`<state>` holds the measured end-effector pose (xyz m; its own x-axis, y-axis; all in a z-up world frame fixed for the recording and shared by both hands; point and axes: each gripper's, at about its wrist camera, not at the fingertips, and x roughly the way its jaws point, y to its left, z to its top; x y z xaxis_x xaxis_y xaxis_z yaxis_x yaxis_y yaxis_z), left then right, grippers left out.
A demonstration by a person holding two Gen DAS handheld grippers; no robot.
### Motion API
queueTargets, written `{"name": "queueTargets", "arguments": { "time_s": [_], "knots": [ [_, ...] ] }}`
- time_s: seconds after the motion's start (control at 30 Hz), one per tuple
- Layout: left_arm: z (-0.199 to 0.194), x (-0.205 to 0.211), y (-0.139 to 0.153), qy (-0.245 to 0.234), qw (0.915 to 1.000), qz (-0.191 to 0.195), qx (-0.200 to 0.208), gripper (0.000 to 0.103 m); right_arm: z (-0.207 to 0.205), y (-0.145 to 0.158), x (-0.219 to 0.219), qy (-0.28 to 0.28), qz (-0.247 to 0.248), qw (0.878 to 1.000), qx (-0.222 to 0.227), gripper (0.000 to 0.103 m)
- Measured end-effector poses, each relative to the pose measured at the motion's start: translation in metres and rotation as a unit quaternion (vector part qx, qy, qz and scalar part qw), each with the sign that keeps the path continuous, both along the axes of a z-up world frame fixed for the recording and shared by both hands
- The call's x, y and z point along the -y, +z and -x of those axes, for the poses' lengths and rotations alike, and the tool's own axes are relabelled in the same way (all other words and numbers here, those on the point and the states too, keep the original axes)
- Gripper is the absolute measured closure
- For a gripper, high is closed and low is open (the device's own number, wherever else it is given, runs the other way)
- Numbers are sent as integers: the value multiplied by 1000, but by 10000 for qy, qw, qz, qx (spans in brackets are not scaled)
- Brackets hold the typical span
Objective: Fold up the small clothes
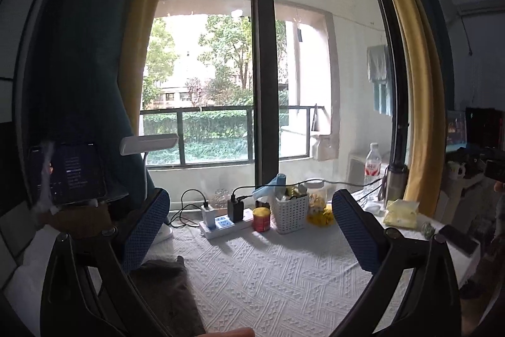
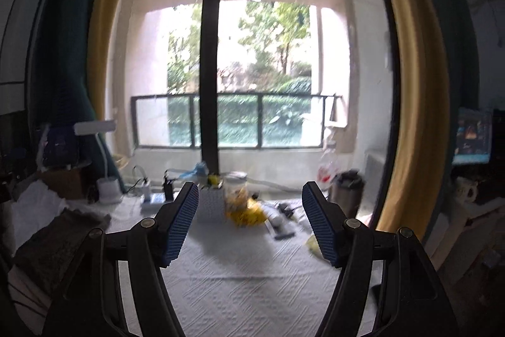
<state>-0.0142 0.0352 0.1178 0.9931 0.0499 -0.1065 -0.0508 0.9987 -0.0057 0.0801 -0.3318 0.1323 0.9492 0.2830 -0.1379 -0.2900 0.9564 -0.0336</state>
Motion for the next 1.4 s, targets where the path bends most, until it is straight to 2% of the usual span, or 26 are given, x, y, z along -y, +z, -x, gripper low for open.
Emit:
{"name": "queueTargets", "arguments": {
  "time_s": [0.1,0.2,0.23,0.27,0.33,0.47,0.77,1.1,1.4],
  "knots": [
    [11,-8,5,126,9997,62,217,1,11,11,1,-56,-11,9996,268,31],
    [20,-16,7,319,9986,103,416,1,13,14,1,-29,-172,9994,296,31],
    [21,-20,6,389,9982,118,430,1,12,13,0,-63,-200,9993,299,28],
    [22,-22,4,443,9980,132,434,1,11,12,-1,-89,-213,9993,294,18],
    [20,-26,-1,558,9975,172,406,1,9,8,-5,-98,-252,9993,254,13],
    [15,-33,-13,606,9977,229,219,1,7,-2,-13,-46,-229,9996,158,13],
    [12,-35,-22,591,9976,329,111,1,0,-9,-20,-39,-181,9998,-14,13],
    [11,-33,-25,497,9977,461,36,1,-4,-11,-22,-6,-157,9998,-92,13],
    [11,-27,-24,447,9982,405,53,1,-4,-13,-24,-2,-138,9998,-127,13]
  ]
}}
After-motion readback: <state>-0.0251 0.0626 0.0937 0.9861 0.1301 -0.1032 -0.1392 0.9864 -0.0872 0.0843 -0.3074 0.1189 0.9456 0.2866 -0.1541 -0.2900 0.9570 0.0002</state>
